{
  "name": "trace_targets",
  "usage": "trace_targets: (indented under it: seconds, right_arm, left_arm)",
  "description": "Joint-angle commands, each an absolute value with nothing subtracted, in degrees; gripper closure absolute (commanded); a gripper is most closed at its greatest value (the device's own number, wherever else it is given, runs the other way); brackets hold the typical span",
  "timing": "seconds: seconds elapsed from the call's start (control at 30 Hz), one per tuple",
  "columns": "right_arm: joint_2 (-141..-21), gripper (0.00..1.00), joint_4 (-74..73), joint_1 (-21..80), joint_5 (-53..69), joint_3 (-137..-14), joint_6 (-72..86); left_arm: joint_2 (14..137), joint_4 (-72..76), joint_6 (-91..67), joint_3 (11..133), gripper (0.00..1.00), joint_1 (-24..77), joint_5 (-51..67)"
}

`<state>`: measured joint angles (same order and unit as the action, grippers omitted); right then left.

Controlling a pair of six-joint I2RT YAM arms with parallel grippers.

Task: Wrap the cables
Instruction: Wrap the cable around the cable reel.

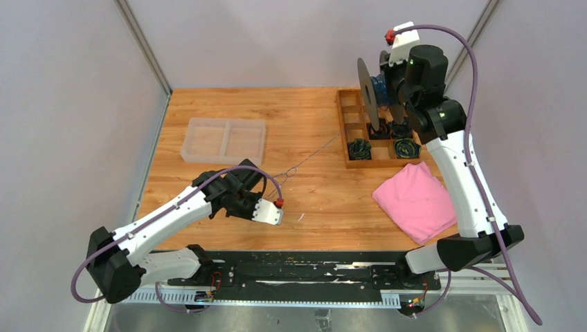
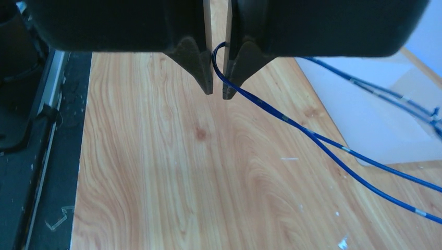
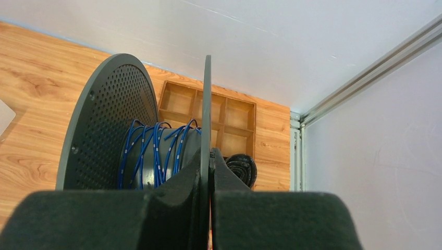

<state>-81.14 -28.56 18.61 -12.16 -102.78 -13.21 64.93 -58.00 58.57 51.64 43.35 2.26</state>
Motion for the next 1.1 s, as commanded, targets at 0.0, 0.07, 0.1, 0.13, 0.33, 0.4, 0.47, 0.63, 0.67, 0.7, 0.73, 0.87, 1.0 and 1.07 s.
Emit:
trace_targets:
  seconds: [0.0, 0.07, 0.1, 0.13, 0.33, 0.4, 0.47, 0.63, 0.67, 0.7, 0.73, 0.87, 1.0, 1.07]
  right_arm:
    - [-80.23, 1.0, -21.37, 16.97, -14.52, -102.81, -15.48]
    - [-80.13, 0.99, -21.42, 16.99, -13.67, -102.32, -14.92]
    - [-79.96, 0.99, -21.44, 16.97, -13.13, -101.97, -14.82]
    - [-79.78, 0.99, -21.44, 17.02, -12.45, -101.57, -14.51]
    - [-78.39, 1.0, -23.83, 17.97, -6.1, -98.33, -9.85]
    - [-78.01, 0.99, -24.31, 18.63, -5.28, -97.61, -8.96]
    - [-77.97, 0.99, -24.85, 19.04, -4.84, -97.56, -8.52]
    - [-77.72, 0.99, -26.3, 19.82, -2.78, -97.74, -7.21]
    - [-77.71, 0.99, -26.52, 20.08, -2.08, -97.59, -6.81]
    - [-77.59, 0.99, -26.54, 20.31, -1.58, -97.3, -6.48]
    - [-77.51, 0.99, -26.7, 20.57, -1.3, -97.01, -6.17]
    - [-76.87, 0.99, -26.86, 20.99, -0.46, -96.01, -5.1]
    - [-76.73, 0.99, -27.43, 21.01, 0.67, -96.15, -3.74]
    - [-76.61, 0.99, -27.74, 21.01, 1.5, -96.25, -2.95]
  left_arm:
    - [63.23, -63.51, 64.04, 49.88, 0.83, 43.07, -0.31]
    - [63.33, -63.81, 65.95, 49.33, 0.79, 42.2, 0.37]
    - [63.45, -63.89, 66.98, 48.9, 0.77, 41.67, 0.38]
    - [63.8, -63.83, 67.78, 48.68, 0.74, 41.08, 0.67]
    - [66.36, -63.08, 66.78, 54.42, 0.56, 38.77, 12.64]
    - [66.55, -62.64, 66.82, 56.21, 0.54, 38.67, 16.08]
    - [66.81, -62.6, 68.03, 56.94, 0.51, 38.44, 18.39]
    - [68.17, -62.62, 71.2, 56.54, 0.42, 37.42, 21.03]
    - [68.37, -62.66, 71.38, 56.78, 0.4, 36.81, 22.61]
    - [68.33, -62.67, 71.74, 56.89, 0.39, 36.48, 24.48]
    - [68.2, -62.67, 72.14, 57.11, 0.39, 36.26, 26.04]
    - [68.42, -59.53, 68.4, 58.96, 0.32, 36.13, 29.96]
    - [68.95, -44.6, 53.45, 59.46, 0.27, 36.21, 32.33]
    - [70.1, -35.31, 44.37, 59.35, 0.26, 36.21, 31.25]
